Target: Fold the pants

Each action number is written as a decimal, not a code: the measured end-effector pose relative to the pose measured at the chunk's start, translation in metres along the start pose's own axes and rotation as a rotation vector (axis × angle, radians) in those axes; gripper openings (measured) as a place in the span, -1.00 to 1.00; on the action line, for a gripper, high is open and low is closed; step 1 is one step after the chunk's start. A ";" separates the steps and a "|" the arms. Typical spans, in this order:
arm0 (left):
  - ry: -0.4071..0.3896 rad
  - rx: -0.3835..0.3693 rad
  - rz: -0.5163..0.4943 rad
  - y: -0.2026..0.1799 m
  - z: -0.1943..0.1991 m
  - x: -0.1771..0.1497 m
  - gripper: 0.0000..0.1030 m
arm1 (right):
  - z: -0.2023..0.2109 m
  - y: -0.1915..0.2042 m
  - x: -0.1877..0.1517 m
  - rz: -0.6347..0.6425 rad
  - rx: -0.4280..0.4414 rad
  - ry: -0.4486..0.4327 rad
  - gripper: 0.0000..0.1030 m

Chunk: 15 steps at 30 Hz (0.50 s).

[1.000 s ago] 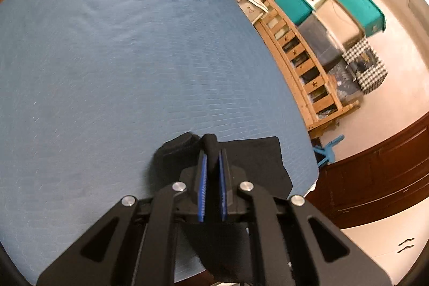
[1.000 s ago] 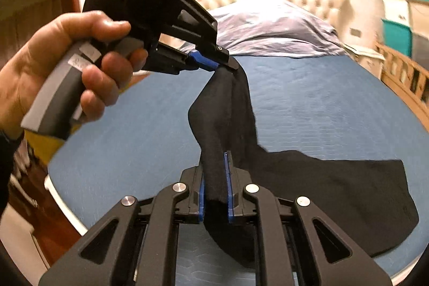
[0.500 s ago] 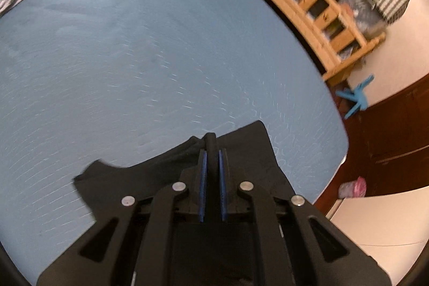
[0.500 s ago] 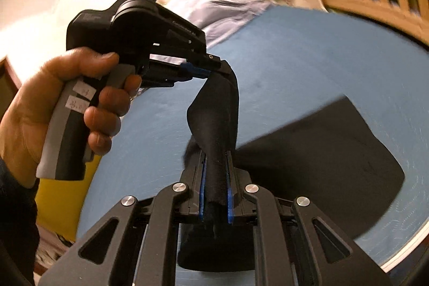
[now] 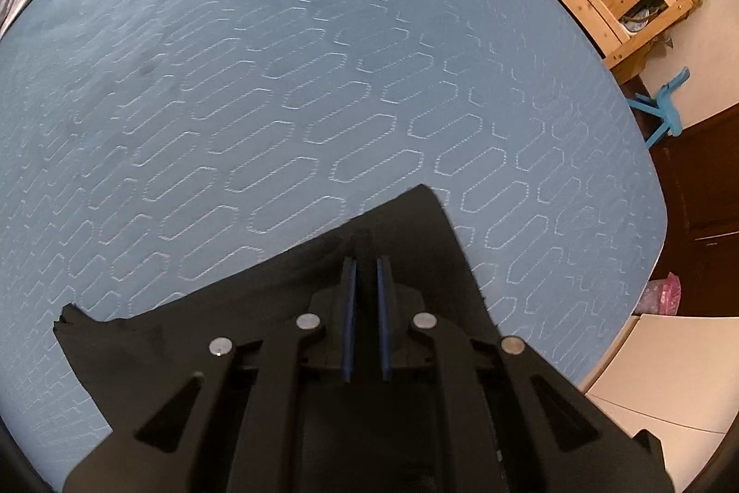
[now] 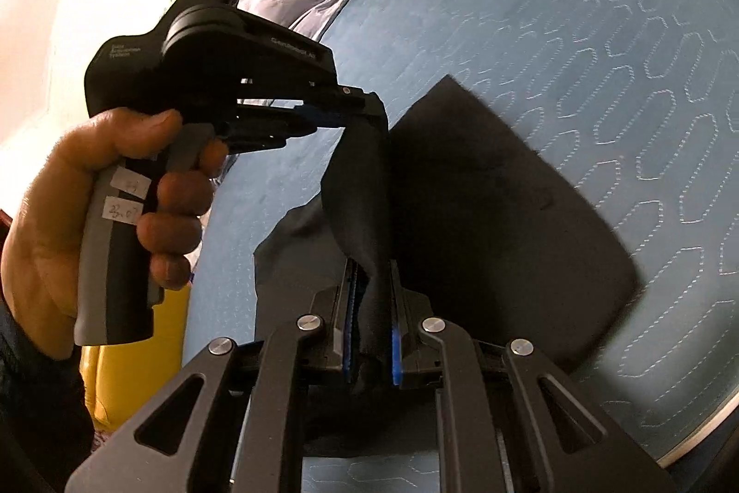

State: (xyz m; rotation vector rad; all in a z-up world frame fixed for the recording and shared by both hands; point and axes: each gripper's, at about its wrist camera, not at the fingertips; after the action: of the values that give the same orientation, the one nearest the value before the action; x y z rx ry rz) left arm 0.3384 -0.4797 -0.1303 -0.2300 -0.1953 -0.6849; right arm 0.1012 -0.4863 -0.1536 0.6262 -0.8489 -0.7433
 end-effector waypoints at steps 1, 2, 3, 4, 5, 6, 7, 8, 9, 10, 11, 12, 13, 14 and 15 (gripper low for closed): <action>-0.001 0.003 -0.003 -0.004 0.000 0.001 -0.84 | 0.003 -0.004 0.002 -0.012 0.003 -0.007 -0.78; -0.003 0.006 -0.010 -0.006 0.002 0.001 -0.84 | 0.011 -0.008 -0.005 -0.015 0.006 -0.012 -0.78; -0.005 0.013 -0.021 -0.013 0.002 0.002 -0.84 | 0.014 -0.010 -0.004 -0.012 0.006 -0.017 -0.78; -0.004 0.018 -0.028 -0.018 0.002 0.003 -0.84 | 0.016 -0.011 -0.004 -0.012 0.005 -0.021 -0.78; -0.003 0.021 -0.028 -0.017 0.004 0.002 -0.84 | 0.019 -0.014 -0.005 -0.016 0.005 -0.025 -0.78; -0.003 0.028 -0.030 -0.021 0.002 0.003 -0.84 | 0.022 -0.017 -0.005 -0.018 0.003 -0.028 -0.78; -0.001 0.032 -0.031 -0.025 0.000 0.006 -0.84 | 0.022 -0.020 -0.006 -0.022 -0.003 -0.029 -0.78; 0.003 0.033 -0.028 -0.028 -0.004 0.006 -0.84 | 0.029 -0.022 -0.013 -0.030 -0.006 -0.029 -0.78; 0.004 0.036 -0.028 -0.033 -0.006 0.006 -0.84 | 0.031 -0.026 -0.015 -0.039 -0.010 -0.029 -0.78; 0.006 0.038 -0.033 -0.033 -0.008 0.005 -0.84 | 0.034 -0.030 -0.015 -0.039 -0.017 -0.026 -0.78; 0.007 0.042 -0.036 -0.035 -0.011 0.004 -0.83 | 0.035 -0.030 -0.011 -0.040 -0.021 -0.022 -0.78; 0.010 0.044 -0.032 -0.036 -0.015 0.004 -0.81 | 0.036 -0.034 -0.014 -0.045 -0.022 -0.013 -0.78; 0.011 0.033 -0.019 -0.034 -0.020 0.004 -0.79 | 0.038 -0.037 -0.018 -0.049 -0.025 0.004 -0.78; 0.002 0.003 -0.008 -0.032 -0.022 0.004 -0.63 | 0.036 -0.035 -0.020 -0.050 -0.030 0.021 -0.77; -0.007 -0.056 0.002 -0.031 -0.022 0.003 -0.25 | 0.035 -0.040 -0.021 -0.060 -0.030 0.042 -0.77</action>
State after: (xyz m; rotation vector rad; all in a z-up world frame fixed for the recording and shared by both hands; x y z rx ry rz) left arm 0.3231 -0.5105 -0.1462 -0.2863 -0.1827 -0.6888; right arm 0.0499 -0.5005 -0.1744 0.6406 -0.7822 -0.7930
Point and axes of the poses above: each gripper's, at about its wrist camera, not at the fingertips, and z roughly against the way its jaws point, y to its left, x to its top, and after that the axes turned 4 degrees about -y, right-handed
